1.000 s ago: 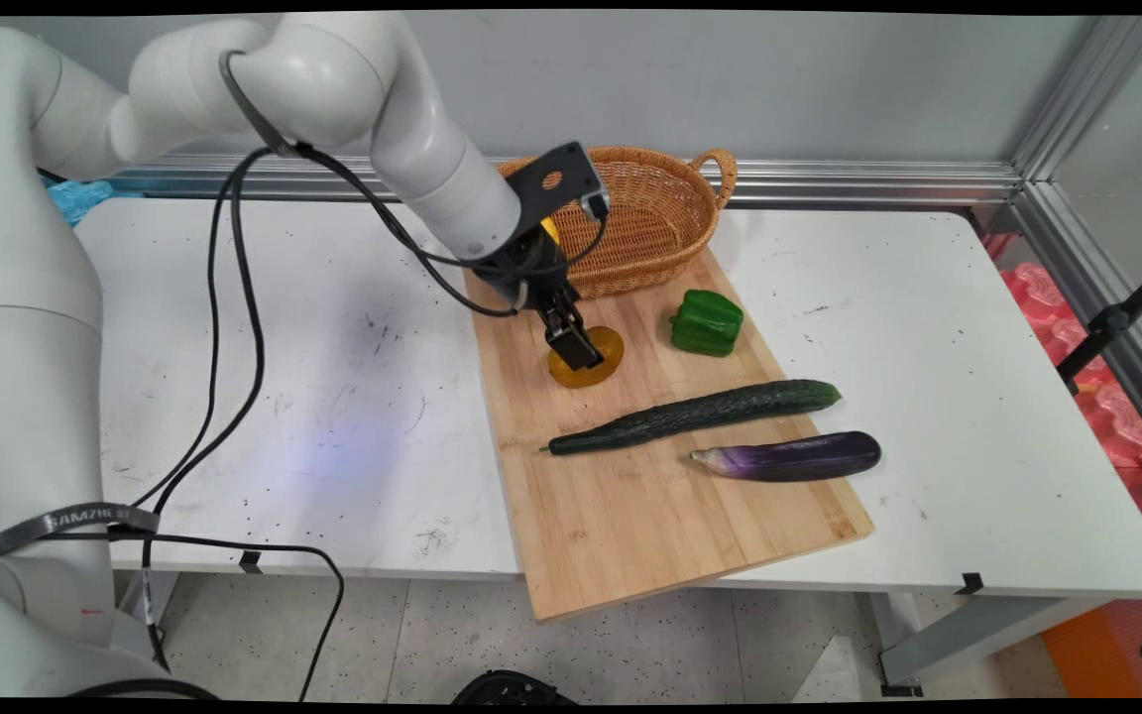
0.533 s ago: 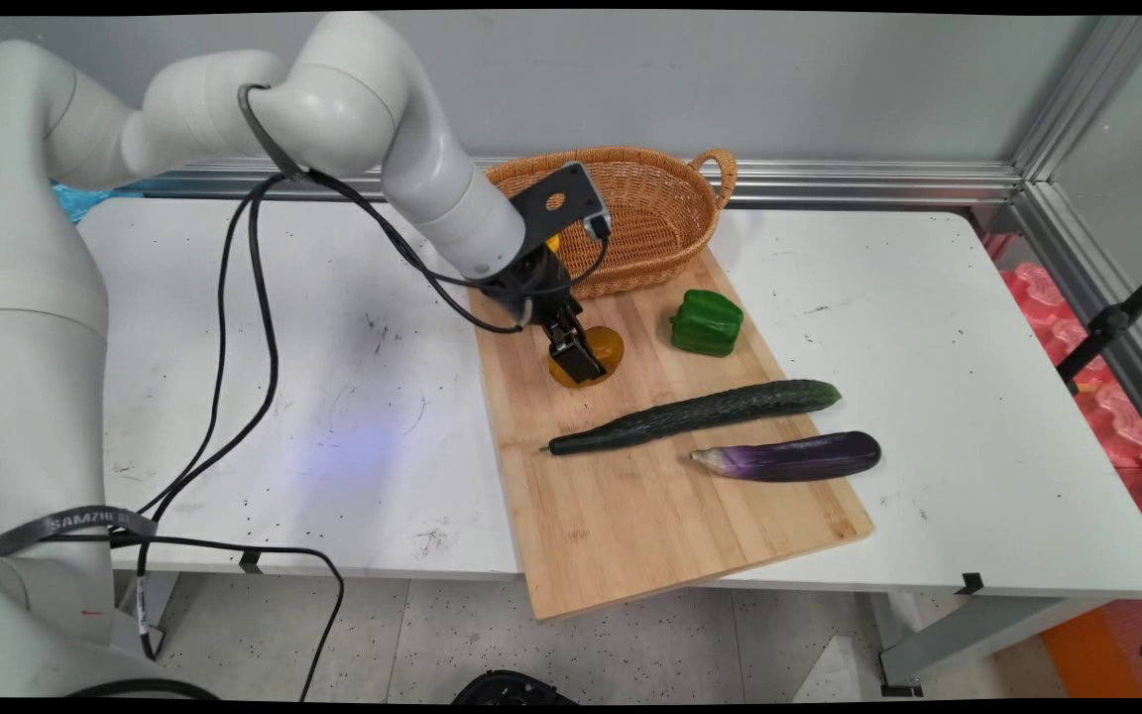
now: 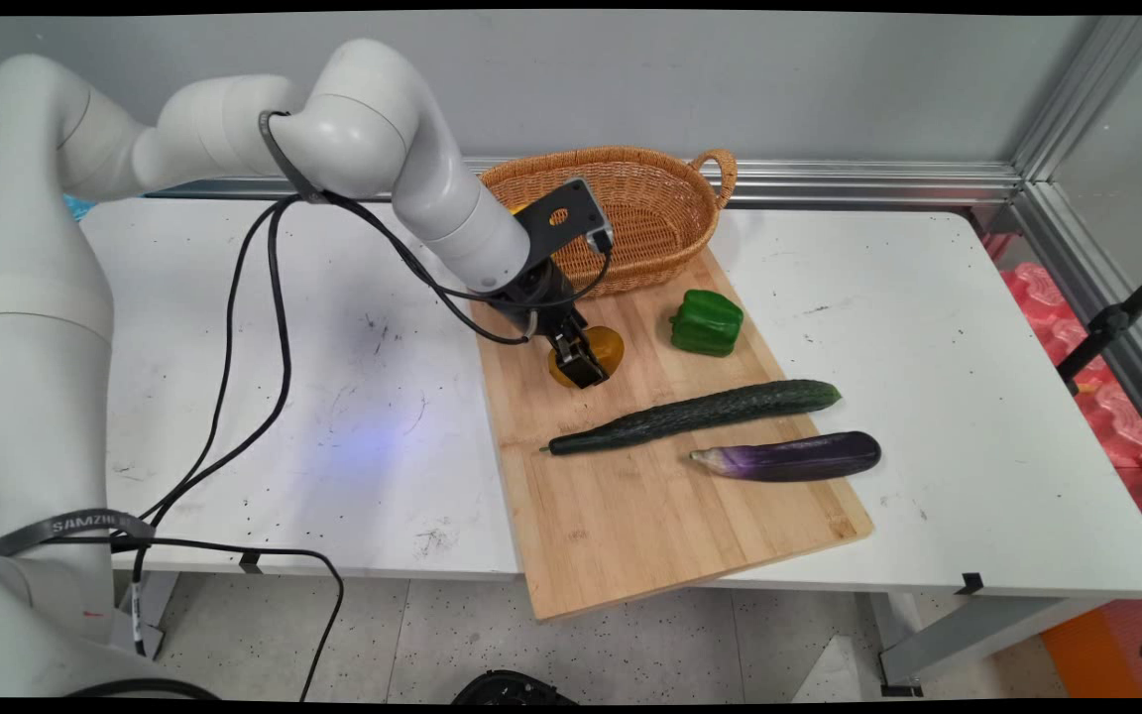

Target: Pick up the potato from the cutting board, then place the picked object in the vegetable basket

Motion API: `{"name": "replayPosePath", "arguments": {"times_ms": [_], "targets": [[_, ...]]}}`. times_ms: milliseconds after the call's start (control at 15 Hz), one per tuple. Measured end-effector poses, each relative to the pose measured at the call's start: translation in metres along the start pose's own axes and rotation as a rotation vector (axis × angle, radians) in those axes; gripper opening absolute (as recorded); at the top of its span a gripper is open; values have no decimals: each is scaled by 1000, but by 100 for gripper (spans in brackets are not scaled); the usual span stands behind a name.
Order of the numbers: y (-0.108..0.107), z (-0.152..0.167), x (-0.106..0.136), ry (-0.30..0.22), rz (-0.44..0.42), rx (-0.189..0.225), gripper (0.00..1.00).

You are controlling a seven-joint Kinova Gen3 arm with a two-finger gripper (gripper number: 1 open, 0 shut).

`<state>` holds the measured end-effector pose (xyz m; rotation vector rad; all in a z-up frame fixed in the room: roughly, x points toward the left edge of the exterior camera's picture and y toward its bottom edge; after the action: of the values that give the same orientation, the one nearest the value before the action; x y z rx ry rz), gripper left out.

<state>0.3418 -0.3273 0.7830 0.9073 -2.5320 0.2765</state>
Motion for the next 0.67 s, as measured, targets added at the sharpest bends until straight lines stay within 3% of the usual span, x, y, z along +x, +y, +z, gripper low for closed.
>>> {"name": "replayPosePath", "arguments": {"times_ms": [667], "targets": [[-3,-6,15,12,-1,-47,0]]}}
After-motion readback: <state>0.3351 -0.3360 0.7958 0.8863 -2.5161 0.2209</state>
